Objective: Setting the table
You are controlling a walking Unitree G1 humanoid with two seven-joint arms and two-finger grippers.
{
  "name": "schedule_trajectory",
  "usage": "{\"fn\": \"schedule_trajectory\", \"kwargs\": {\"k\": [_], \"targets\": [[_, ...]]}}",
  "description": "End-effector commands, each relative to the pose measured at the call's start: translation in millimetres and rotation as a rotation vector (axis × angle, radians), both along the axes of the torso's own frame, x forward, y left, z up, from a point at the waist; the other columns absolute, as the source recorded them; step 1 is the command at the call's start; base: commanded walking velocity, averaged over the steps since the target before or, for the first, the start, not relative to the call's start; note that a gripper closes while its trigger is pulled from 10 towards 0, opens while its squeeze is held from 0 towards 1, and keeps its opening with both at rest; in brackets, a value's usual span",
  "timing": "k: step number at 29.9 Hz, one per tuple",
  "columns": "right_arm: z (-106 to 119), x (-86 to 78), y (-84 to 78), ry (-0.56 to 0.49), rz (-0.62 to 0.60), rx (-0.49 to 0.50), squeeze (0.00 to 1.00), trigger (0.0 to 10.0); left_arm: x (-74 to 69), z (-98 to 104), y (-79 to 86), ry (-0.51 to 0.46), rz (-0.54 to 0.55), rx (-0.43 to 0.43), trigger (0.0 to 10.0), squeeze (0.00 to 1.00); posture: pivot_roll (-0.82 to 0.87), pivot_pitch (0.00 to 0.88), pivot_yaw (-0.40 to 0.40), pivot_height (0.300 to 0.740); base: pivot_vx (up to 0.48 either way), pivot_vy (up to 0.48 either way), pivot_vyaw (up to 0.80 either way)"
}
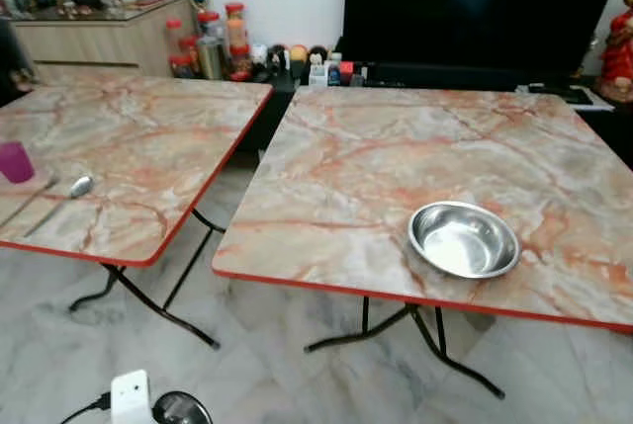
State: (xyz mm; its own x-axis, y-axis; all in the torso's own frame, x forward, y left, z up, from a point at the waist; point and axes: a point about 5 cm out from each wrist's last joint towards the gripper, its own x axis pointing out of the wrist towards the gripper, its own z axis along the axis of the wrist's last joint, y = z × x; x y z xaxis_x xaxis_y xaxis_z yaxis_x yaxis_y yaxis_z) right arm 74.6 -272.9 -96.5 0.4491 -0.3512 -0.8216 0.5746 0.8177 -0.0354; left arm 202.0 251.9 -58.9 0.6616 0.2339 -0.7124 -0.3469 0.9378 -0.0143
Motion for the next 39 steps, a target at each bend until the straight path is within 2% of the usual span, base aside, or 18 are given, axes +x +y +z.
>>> {"fn": "schedule_trajectory", "kwargs": {"k": [1, 14, 18, 39], "targets": [[0, 5.4, 3.4, -0.016, 0.006, 0.006, 0.00, 10.0, -2.0, 1, 6.1, 0.020, -0.017, 0.027, 10.0, 0.00, 0.00, 0.000, -0.020, 0.740, 0.000, -0.292, 0.00], [0, -0.4, 2.7, -0.016, -0.009, 0.005, 0.00, 10.0, -5.1, -1, 7.3, 0.025, -0.024, 0.030, 10.0, 0.00, -0.01, 0.000, -0.022, 0.740, 0.000, -0.288, -0.06], [-1, -1.1, 2.8, -0.014, -0.007, 0.007, 0.00, 10.0, -3.6, 0, 7.9, 0.022, -0.026, 0.031, 10.0, 0.00, -0.01, 0.000, -0.023, 0.740, 0.000, -0.278, -0.71], [0, 2.8, 2.2, -0.026, -0.015, 0.002, 0.00, 10.0, 9.1, 9, 10.8, -0.031, -0.007, 0.034, 10.0, 0.00, 0.01, 0.009, -0.024, 0.740, 0.000, -0.261, 0.00]]}}
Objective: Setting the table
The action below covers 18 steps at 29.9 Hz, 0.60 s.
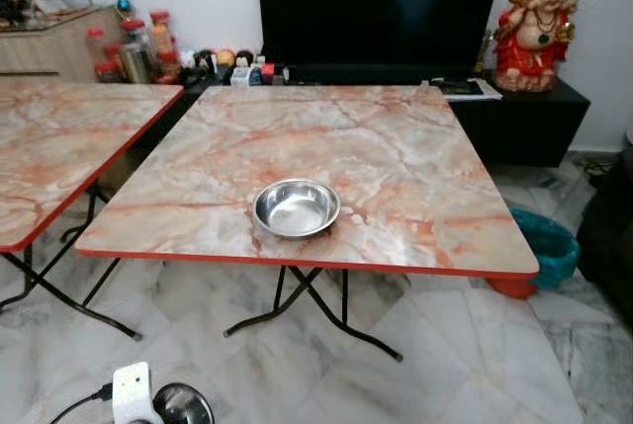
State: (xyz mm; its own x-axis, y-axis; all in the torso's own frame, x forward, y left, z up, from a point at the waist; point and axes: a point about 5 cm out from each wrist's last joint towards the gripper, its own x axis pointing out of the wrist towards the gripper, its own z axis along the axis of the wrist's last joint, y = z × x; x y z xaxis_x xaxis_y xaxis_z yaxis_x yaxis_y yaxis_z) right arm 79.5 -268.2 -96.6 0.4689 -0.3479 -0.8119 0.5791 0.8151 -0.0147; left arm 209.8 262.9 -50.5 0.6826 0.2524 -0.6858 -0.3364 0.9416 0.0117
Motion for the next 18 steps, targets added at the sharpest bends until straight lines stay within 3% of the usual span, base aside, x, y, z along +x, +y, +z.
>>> {"fn": "schedule_trajectory", "kwargs": {"k": [1, 4, 10, 15, 17, 18], "targets": [[0, -2.1, -2.4, 0.000, -0.010, -0.005, 0.00, 10.0, 1.4, 1, -0.2, -0.005, 0.004, -0.004, 10.0, 0.00, 0.01, 0.009, -0.024, 0.740, 0.000, -0.247, 0.00], [1, -2.0, -2.8, -0.002, -0.013, -0.005, 0.00, 10.0, 5.5, 5, 3.9, -0.022, 0.042, 0.015, 10.0, 0.00, 0.01, 0.017, -0.029, 0.740, 0.000, 0.000, 0.00], [1, -2.3, -3.6, 0.000, -0.009, -0.009, 0.00, 10.0, 23.1, 25, 17.6, -0.167, 0.121, 0.061, 10.0, 0.00, 0.01, 0.030, -0.033, 0.740, 0.000, 0.000, 0.00], [1, -2.0, -3.9, -0.001, -0.008, -0.010, 0.00, 10.0, 39.7, 56, 37.7, -0.328, 0.195, 0.215, 10.0, 0.00, 0.01, 0.038, -0.034, 0.740, 0.000, 0.000, 0.00], [1, -2.0, -3.9, -0.001, -0.008, -0.010, 0.00, 10.0, 39.7, 56, 37.7, -0.328, 0.195, 0.215, 10.0, 0.00, 0.01, 0.038, -0.034, 0.740, 0.000, 0.000, 0.00], [1, -1.9, -4.1, 0.000, -0.004, -0.010, 0.00, 10.0, 50.0, 76, 46.3, -0.427, 0.243, 0.273, 10.0, 0.00, 0.02, 0.040, -0.037, 0.740, 0.000, 0.000, 0.00]]}}
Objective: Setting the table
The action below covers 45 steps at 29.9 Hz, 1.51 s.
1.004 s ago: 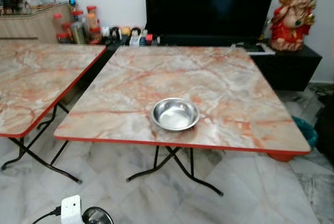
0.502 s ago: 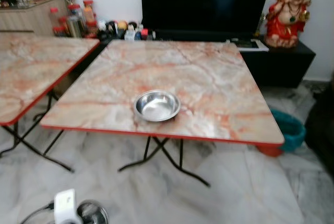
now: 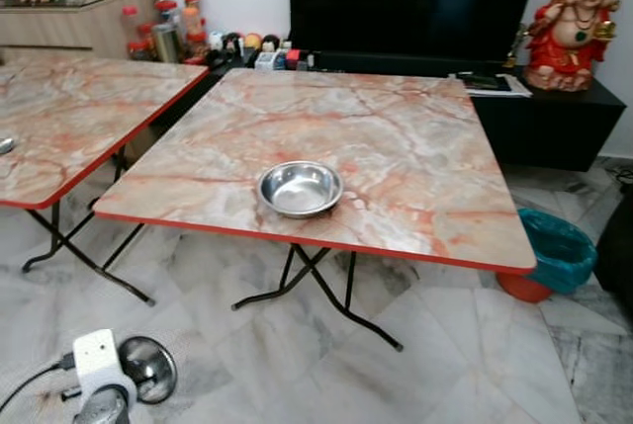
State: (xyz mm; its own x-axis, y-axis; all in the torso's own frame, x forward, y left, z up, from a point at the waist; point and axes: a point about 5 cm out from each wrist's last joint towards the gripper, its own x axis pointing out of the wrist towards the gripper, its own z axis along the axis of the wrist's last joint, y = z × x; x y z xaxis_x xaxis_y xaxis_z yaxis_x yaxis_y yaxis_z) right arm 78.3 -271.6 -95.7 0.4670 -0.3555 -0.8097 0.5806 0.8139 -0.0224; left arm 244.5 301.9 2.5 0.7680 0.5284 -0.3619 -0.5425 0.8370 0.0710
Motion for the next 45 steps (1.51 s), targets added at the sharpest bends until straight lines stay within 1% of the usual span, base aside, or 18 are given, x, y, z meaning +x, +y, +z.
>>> {"fn": "schedule_trajectory", "kwargs": {"k": [1, 3, 4, 5, 9, 10, 11, 15, 16, 17, 18, 20, 21, 24, 27, 30, 38, 45], "targets": [[0, -0.7, -0.8, -0.002, -0.002, -0.002, 0.00, 10.0, 15.2, 23, 7.3, -0.105, 0.027, 0.057, 10.0, 0.00, 0.02, 0.040, -0.037, 0.740, 0.000, 0.000, 0.00], [0, -0.3, -1.0, 0.001, 0.004, -0.003, 0.00, 10.0, 34.2, 58, 14.2, -0.270, 0.066, 0.135, 10.0, 0.00, 0.02, 0.038, -0.042, 0.740, 0.000, 0.000, 0.00], [0, -0.3, -1.0, 0.001, 0.004, -0.003, 0.00, 10.0, 34.2, 58, 14.2, -0.270, 0.066, 0.135, 10.0, 0.00, 0.02, 0.038, -0.042, 0.740, 0.000, 0.000, 0.00], [0, 0.0, -1.1, 0.000, 0.006, -0.002, 0.00, 10.0, 46.9, 80, 11.9, -0.373, 0.059, 0.162, 10.0, 0.00, 0.02, 0.036, -0.043, 0.740, 0.000, 0.000, 0.00], [1, 0.8, -0.9, -0.003, 0.005, -0.002, 0.00, 10.0, 78.8, 141, -13.7, -0.640, -0.046, 0.221, 10.0, 0.00, 0.02, 0.032, -0.041, 0.740, 0.000, 0.000, 0.00], [1, 1.2, -0.7, -0.004, 0.004, -0.003, 0.00, 10.0, 87.6, 164, -26.2, -0.741, -0.080, 0.213, 10.0, 0.00, 0.02, 0.031, -0.039, 0.740, 0.000, 0.000, 0.00], [1, 1.3, -0.7, -0.005, 0.004, -0.003, 0.00, 10.0, 90.2, 171, -30.4, -0.771, -0.094, 0.207, 10.0, 0.00, 0.02, 0.031, -0.039, 0.740, 0.000, 0.000, 0.00], [1, 1.7, -0.6, -0.007, -0.002, -0.004, 0.00, 10.0, 105.5, 206, -62.7, -0.915, -0.224, 0.106, 10.0, 0.00, 0.02, 0.027, -0.038, 0.740, 0.000, 0.000, 0.00], [1, 1.7, -0.6, -0.007, -0.002, -0.004, 0.00, 10.0, 105.5, 206, -62.7, -0.915, -0.224, 0.106, 10.0, 0.00, 0.02, 0.027, -0.038, 0.740, 0.000, 0.000, 0.00], [1, 1.7, -0.6, -0.007, -0.003, -0.004, 0.00, 10.0, 111.3, 211, -76.1, -0.936, -0.286, 0.023, 10.0, 0.00, 0.02, 0.027, -0.037, 0.740, 0.000, 0.000, 0.00], [1, 1.8, -0.4, -0.007, -0.008, -0.005, 0.00, 10.0, 119.5, 217, -97.6, -0.954, -0.376, -0.115, 10.0, 0.00, 0.02, 0.024, -0.035, 0.740, 0.000, 0.000, 0.00], [1, 2.0, -0.4, -0.010, -0.011, -0.005, 0.00, 10.0, 123.5, 218, -112.3, -0.951, -0.429, -0.210, 10.0, 0.00, 0.01, 0.023, -0.031, 0.740, 0.000, 0.000, 0.00], [1, 2.0, -0.4, -0.010, -0.011, -0.005, 0.00, 10.0, 123.5, 218, -112.3, -0.951, -0.429, -0.210, 10.0, 0.00, 0.01, 0.023, -0.031, 0.740, 0.000, 0.000, 0.00], [1, 3.4, -0.2, -0.019, -0.016, -0.005, 0.00, 10.0, 127.9, 203, -146.7, -0.885, -0.501, -0.399, 10.0, 0.00, 0.01, 0.022, -0.027, 0.740, 0.000, 0.000, 0.00], [1, 3.8, -0.1, -0.023, -0.025, -0.004, 0.00, 10.0, 129.4, 186, -160.7, -0.801, -0.517, -0.424, 10.0, 0.00, 0.01, 0.024, -0.026, 0.740, 0.000, 0.000, 0.00], [1, 3.9, 0.2, -0.021, -0.029, -0.005, 0.00, 10.0, 125.9, 181, -173.6, -0.792, -0.556, -0.473, 10.0, 0.00, 0.00, 0.023, -0.022, 0.740, 0.304, 0.000, 0.00], [1, 4.0, 0.6, -0.027, -0.043, 0.003, 0.00, 10.0, 126.1, 182, -176.1, -0.780, -0.565, -0.507, 10.0, 0.00, 0.00, 0.022, -0.021, 0.740, 0.361, 0.000, 0.00], [1, 4.6, -0.2, -0.027, -0.033, -0.005, 0.00, 10.0, 128.7, 190, -163.5, -0.800, -0.556, -0.483, 10.0, 0.00, 0.01, 0.024, -0.023, 0.740, 0.377, 0.000, 0.00]]}}
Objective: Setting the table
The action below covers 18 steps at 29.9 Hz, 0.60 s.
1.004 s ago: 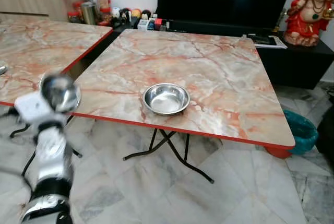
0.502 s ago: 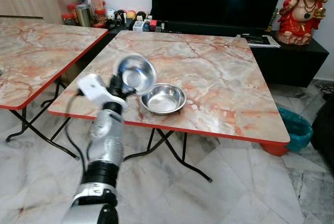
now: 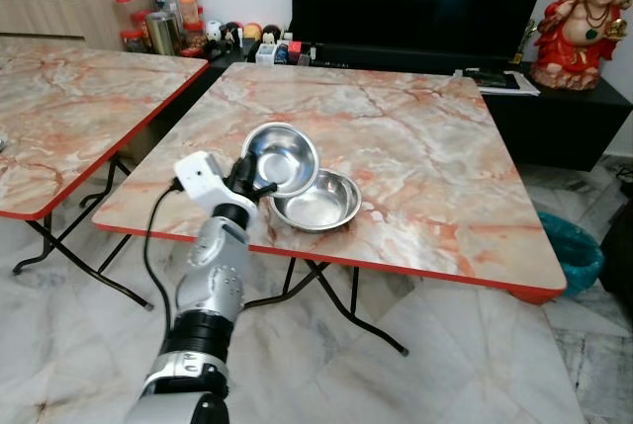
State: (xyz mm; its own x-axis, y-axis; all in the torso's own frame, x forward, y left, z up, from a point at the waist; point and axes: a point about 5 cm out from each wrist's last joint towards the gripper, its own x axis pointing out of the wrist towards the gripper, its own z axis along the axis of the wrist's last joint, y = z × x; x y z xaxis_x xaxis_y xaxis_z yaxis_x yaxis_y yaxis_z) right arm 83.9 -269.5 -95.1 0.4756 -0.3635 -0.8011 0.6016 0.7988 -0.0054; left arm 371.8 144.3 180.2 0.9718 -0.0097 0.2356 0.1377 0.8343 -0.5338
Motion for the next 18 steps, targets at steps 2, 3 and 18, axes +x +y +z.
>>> {"fn": "schedule_trajectory", "kwargs": {"k": [2, 3, 18], "targets": [[0.8, -1.2, -2.3, -0.004, -0.008, -0.009, 0.00, 10.0, 1.3, 12.5, -6.2, -0.039, -0.024, -0.012, 10.0, 0.00, 0.01, 0.023, -0.024, 0.740, 0.386, 0.000, 0.00], [0.7, -1.3, -2.4, -0.003, -0.009, -0.008, 0.00, 10.0, 1.2, 12.6, -6.5, -0.040, -0.025, -0.013, 10.0, 0.00, 0.01, 0.023, -0.024, 0.740, 0.390, 0.000, 0.00], [1.1, -1.3, -3.4, 0.000, -0.008, -0.014, 0.00, 10.0, 0.7, 13.6, -14.0, -0.036, -0.066, -0.020, 10.0, 0.00, 0.00, 0.025, -0.026, 0.740, 0.346, 0.000, -0.12]]}}
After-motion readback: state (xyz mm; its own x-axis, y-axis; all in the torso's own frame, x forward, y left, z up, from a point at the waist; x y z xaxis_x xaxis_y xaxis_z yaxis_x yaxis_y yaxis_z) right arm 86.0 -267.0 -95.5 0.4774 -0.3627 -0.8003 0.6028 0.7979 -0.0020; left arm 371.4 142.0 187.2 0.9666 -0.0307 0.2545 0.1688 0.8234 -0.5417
